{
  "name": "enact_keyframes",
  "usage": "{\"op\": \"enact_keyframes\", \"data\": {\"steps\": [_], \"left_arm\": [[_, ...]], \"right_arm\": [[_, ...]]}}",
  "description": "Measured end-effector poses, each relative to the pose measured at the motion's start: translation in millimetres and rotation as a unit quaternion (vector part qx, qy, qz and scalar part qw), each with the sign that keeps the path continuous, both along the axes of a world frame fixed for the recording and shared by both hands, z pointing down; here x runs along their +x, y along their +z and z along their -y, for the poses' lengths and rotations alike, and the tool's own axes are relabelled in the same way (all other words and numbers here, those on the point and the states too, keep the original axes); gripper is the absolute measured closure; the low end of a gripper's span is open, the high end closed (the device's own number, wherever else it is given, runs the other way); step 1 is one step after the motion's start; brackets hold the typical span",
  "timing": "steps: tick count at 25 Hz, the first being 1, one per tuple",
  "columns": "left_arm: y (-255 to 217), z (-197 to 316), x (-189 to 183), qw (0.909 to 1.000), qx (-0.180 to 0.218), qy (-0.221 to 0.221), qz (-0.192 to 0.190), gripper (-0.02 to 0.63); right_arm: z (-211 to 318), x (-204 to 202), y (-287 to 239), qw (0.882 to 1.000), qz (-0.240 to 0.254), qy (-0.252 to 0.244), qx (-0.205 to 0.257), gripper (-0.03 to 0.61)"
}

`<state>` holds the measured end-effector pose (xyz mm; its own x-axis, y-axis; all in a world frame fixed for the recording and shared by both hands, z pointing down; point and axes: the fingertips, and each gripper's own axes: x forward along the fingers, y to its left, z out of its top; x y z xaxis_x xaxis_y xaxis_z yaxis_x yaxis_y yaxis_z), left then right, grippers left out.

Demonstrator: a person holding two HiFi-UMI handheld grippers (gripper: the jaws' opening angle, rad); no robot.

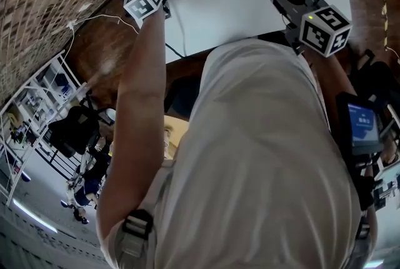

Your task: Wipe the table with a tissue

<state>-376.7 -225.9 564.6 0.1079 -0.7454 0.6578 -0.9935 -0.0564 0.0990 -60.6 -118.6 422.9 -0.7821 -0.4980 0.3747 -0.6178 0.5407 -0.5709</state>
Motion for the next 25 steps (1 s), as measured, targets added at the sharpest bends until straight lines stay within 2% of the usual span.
{"op": "enact_keyframes", "data": {"steps": [5, 10, 20, 25], "left_arm": [[7.9, 10.1, -3.5, 0.9991, -0.015, -0.013, 0.036, 0.521], [11.2, 12.6, 5.7, 0.9978, -0.014, -0.026, 0.059, 0.522], [12.5, -0.8, 47.0, 0.9983, -0.013, 0.001, 0.057, 0.529], [24.3, -15.0, 67.3, 0.9989, -0.018, 0.024, 0.037, 0.532]], "right_arm": [[-0.1, 18.6, -0.4, 1.0, -0.016, 0.018, 0.003, 0.572], [-2.2, 23.5, 2.6, 1.0, -0.02, 0.024, 0.002, 0.572], [4.3, 20.5, 0.7, 1.0, -0.017, 0.02, 0.005, 0.572], [2.3, 15.4, -0.4, 1.0, -0.017, 0.016, 0.008, 0.572]]}}
